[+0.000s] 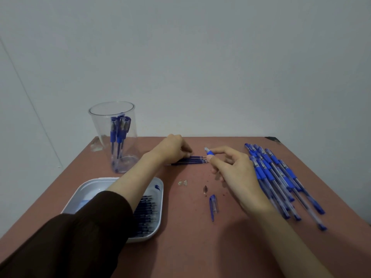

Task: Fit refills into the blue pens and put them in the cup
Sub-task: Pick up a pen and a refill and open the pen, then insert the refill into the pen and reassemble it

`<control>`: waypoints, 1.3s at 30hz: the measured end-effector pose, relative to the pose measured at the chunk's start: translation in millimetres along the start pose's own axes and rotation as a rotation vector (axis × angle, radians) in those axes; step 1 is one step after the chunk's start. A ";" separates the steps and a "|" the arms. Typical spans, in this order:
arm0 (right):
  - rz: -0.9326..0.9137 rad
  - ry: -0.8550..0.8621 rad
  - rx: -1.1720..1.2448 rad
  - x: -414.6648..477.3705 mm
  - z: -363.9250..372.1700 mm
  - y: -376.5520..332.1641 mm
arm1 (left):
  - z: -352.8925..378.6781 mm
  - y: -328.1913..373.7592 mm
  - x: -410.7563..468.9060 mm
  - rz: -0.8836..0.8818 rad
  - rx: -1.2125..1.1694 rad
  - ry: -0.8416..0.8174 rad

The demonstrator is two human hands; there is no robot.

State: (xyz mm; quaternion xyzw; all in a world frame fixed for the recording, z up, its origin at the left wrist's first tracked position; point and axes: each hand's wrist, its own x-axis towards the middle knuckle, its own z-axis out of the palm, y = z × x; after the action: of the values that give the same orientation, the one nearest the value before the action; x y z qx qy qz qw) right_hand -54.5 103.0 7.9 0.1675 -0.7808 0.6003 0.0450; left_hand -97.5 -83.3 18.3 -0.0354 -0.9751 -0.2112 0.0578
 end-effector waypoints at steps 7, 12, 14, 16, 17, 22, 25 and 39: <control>-0.160 -0.033 -0.216 -5.2 11.5 4.7 | -29.6 12.6 -70.7 0.097 -0.015 0.114; -0.268 -0.138 -0.292 -21.3 30.8 0.0 | -55.4 -11.0 -135.7 0.008 0.077 0.074; -0.292 -0.165 -0.302 -25.3 36.6 0.0 | -57.1 -19.9 -148.2 -0.039 0.157 -0.012; -0.323 -0.196 -0.308 -27.9 38.9 -0.6 | -54.0 -26.6 -154.7 -0.079 0.228 -0.091; -0.337 -0.208 -0.303 -29.0 39.0 -1.8 | -52.2 -28.8 -156.3 -0.091 0.257 -0.117; -0.340 -0.233 -0.305 -30.3 38.0 -3.1 | -48.4 -32.4 -156.9 -0.096 0.316 -0.137; -0.339 -0.217 -0.310 -28.4 38.3 -0.7 | -49.4 -32.9 -153.5 -0.106 0.290 -0.164; -0.308 -0.090 -0.225 -19.5 28.2 -2.2 | -69.0 21.6 -141.9 0.005 -0.785 0.376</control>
State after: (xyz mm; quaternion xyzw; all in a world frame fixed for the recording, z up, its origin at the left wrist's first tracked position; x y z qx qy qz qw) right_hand -31.8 79.6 -3.1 0.3055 -0.8094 0.4870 0.1197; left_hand 51.9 -98.8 71.4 -0.0179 -0.7934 -0.5684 0.2171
